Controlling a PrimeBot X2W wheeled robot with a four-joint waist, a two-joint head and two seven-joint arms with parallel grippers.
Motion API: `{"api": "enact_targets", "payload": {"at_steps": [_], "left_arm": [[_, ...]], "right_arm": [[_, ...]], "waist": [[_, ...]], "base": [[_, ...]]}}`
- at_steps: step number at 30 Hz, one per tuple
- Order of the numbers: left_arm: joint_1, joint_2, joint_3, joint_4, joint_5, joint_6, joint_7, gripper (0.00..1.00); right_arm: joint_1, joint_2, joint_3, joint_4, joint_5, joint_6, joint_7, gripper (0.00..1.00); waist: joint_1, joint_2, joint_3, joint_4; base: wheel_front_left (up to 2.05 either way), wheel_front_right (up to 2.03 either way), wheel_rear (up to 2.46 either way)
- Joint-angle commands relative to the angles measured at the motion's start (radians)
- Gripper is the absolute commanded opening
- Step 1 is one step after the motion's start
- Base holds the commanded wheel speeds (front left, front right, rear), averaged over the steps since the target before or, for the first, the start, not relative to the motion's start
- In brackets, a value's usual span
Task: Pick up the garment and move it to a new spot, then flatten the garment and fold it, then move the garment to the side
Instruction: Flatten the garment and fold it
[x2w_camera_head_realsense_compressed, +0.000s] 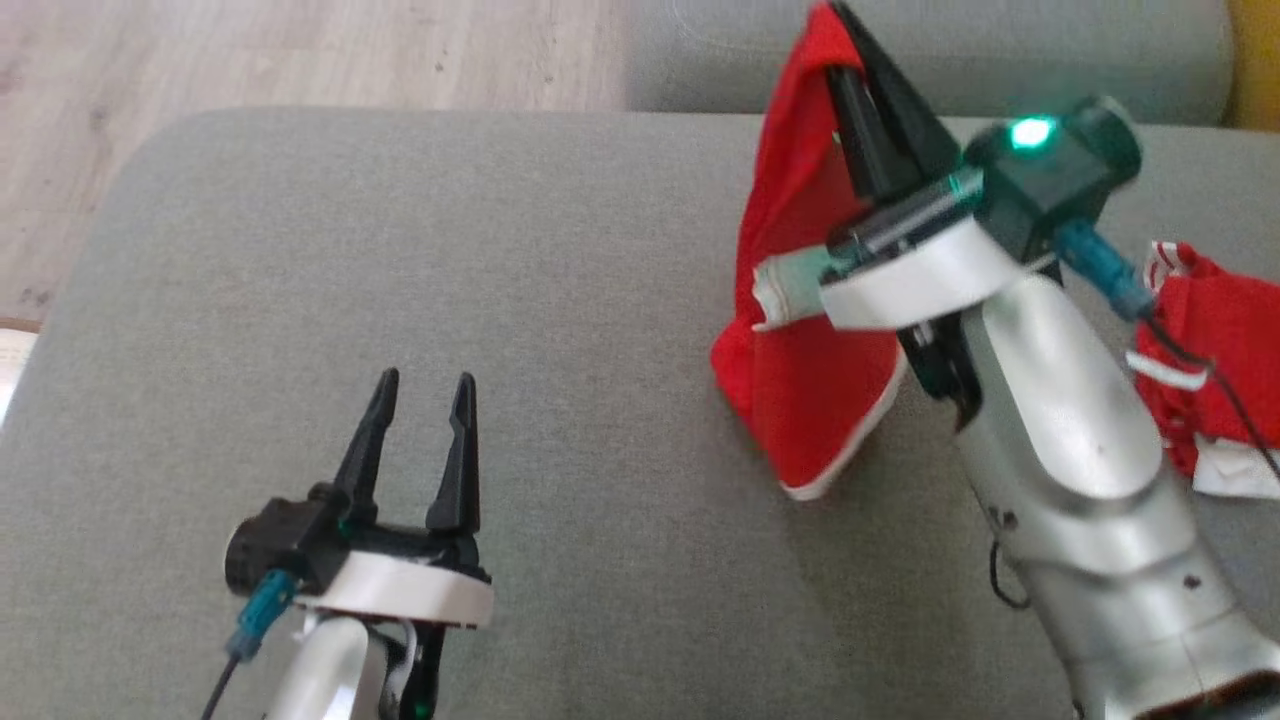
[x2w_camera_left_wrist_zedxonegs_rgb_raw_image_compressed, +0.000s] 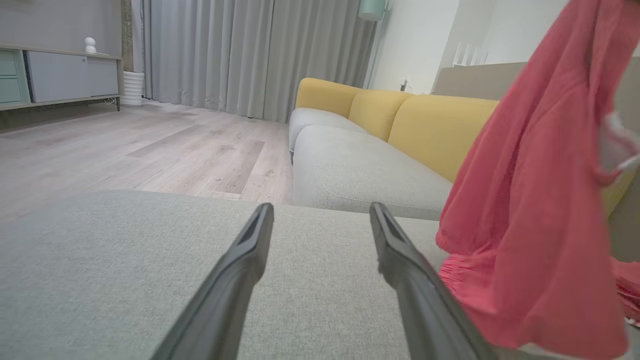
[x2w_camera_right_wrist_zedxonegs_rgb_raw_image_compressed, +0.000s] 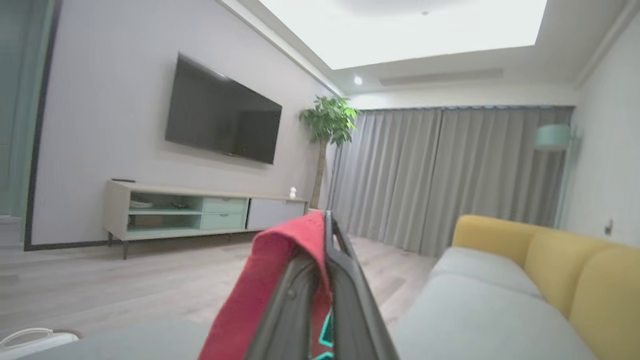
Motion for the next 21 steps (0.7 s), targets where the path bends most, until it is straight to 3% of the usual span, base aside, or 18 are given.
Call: {"api": "enact_targets", "payload": {"at_steps": [1,6,12,21], "left_arm": [[-0.006,0.002,0.029,-0.029,-0.005,-0.003,-0.010,1.00],[0.016,0.002,0.025,-0.034,-0.010,-0.003,-0.010,1.00],[0.007,0.002,0.021,-0.045,-0.012,-0.003,-0.010,1.00],[-0.029,0.002,0.006,-0.044,-0.024,-0.003,-0.010,1.00]], "right_arm": [[-0.046,0.008,0.025,-0.038,0.008,0.007,-0.004,0.00],[-0.112,-0.008,0.047,-0.036,0.019,0.007,0.023,0.00],[-0.134,-0.053,-0.003,0.029,-0.008,0.007,0.049,0.00],[-0.185,-0.149,-0.124,0.310,-0.071,0.007,0.052,0.00]], "waist": [[0.0001,0.0000,-0.012,0.011],[0.0001,0.0000,-0.019,0.027],[0.0001,0.0000,0.012,0.046],[0.0001,0.0000,0.078,0.050]], "base": [[0.00,0.00,0.00],[0.00,0.00,0.00],[0.00,0.00,0.00],[0.00,0.00,0.00]]}}
